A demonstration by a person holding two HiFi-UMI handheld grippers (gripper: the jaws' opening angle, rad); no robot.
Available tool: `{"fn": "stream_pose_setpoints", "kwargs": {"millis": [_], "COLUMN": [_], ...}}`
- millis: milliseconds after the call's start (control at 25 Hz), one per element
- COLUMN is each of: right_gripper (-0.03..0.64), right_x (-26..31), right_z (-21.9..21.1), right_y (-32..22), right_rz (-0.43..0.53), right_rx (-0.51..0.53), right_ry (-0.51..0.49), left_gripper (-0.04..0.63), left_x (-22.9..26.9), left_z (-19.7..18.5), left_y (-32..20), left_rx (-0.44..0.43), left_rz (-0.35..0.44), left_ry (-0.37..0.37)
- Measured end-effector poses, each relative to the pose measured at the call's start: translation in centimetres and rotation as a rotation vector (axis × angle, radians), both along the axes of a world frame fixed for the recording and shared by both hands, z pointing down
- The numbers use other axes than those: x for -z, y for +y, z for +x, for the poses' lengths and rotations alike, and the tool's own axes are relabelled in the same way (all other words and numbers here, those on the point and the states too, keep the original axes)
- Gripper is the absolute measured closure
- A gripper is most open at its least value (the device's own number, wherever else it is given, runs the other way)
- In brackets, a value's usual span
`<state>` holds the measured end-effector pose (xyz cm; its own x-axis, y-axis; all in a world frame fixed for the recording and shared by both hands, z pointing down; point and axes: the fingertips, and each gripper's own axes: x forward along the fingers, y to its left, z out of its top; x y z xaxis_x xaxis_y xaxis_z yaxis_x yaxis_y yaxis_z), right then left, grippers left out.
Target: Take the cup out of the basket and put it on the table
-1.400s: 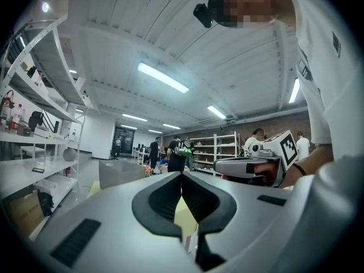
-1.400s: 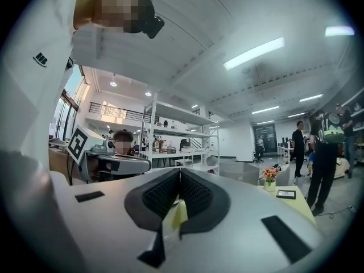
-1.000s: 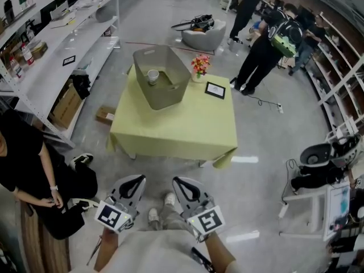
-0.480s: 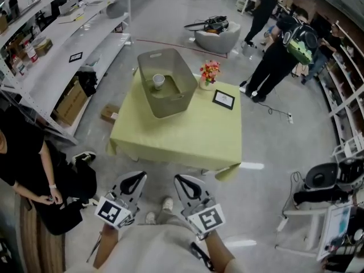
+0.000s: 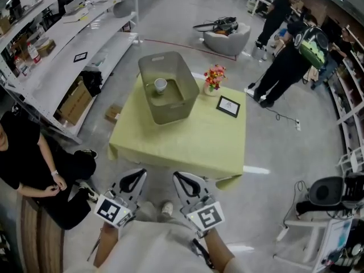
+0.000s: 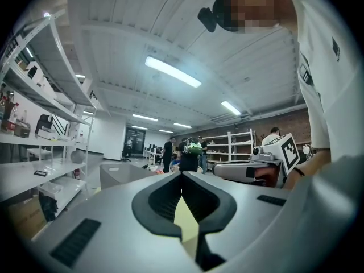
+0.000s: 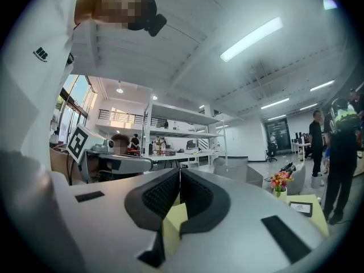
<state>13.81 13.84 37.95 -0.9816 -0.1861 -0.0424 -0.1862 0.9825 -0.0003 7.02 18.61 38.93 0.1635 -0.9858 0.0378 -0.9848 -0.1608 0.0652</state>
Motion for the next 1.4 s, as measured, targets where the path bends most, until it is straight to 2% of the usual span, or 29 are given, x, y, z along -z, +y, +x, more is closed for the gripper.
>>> {"fn": "stream_pose_setpoints", "kwargs": {"millis": [520,1400], "right_gripper": [0.607,0.607], "right_x": [-1.0,-2.2], "right_z": [-5.1,-18.0], "right_y": [-7.0,-18.5], "right_rz": [-0.007,-0.034], "right_rx": [0.011,-0.063], "right_ry": [0.008,0.052], "left_gripper": [0.586,0.586], "left_x": [-0.8,-2.0], "left_z": [-4.8,-17.6], "left_y": [-6.9,-19.2], "left_rx": [0.014,-0.083], "left_rz": [0.013,-0.002], "left_ry": [0.007,0.021]}}
